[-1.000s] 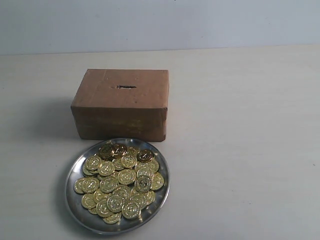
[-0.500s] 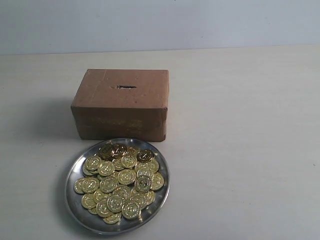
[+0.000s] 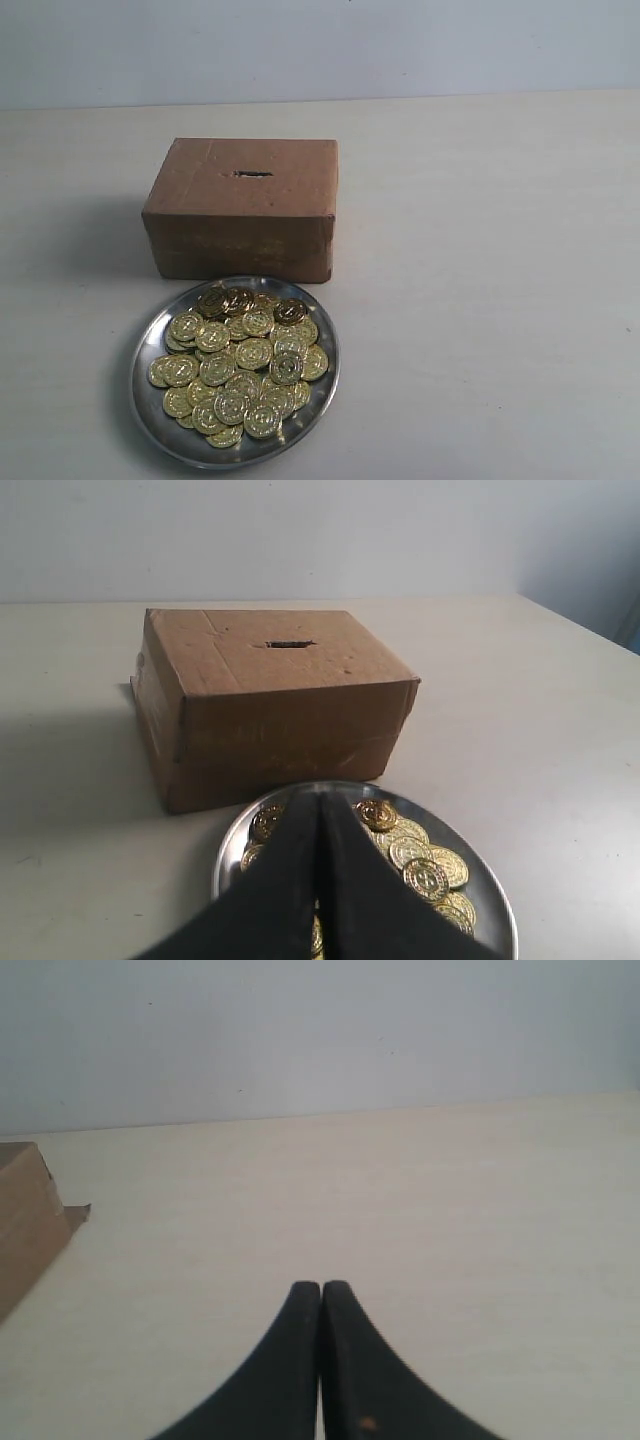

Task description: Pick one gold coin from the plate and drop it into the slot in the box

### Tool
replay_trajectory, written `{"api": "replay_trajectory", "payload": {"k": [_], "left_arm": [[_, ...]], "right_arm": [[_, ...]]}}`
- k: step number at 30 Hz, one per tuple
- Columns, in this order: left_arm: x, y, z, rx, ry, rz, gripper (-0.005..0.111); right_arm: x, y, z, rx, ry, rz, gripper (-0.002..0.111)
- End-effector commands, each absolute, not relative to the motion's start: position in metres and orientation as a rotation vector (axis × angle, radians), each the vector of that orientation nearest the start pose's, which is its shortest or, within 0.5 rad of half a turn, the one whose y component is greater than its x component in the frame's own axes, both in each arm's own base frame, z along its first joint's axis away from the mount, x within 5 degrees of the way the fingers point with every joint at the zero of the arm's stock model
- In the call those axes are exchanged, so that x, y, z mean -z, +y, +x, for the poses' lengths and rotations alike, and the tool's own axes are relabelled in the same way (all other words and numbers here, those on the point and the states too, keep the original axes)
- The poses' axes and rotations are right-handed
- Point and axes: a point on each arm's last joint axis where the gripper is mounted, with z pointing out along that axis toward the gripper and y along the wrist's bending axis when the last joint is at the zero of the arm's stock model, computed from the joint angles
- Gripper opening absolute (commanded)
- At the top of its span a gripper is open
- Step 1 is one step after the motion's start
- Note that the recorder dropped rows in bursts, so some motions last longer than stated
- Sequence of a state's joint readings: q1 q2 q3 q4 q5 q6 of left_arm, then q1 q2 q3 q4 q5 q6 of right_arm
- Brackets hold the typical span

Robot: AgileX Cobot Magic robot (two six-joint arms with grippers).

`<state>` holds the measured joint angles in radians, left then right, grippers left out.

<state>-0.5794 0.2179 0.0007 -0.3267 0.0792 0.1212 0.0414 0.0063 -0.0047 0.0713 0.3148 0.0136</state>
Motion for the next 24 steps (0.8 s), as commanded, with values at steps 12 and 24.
{"api": "replay_trajectory", "payload": {"k": [12, 24], "left_arm": [[-0.192, -0.013, 0.059, 0.221, 1.74, 0.056, 0.0], [-0.187, -0.012, 0.053, 0.19, 1.777, 0.073, 0.0]], "right_arm": [[-0.186, 0.004, 0.054, -0.11, 1.785, 0.023, 0.0], [-0.186, 0.004, 0.054, -0.11, 1.785, 0.023, 0.0]]}}
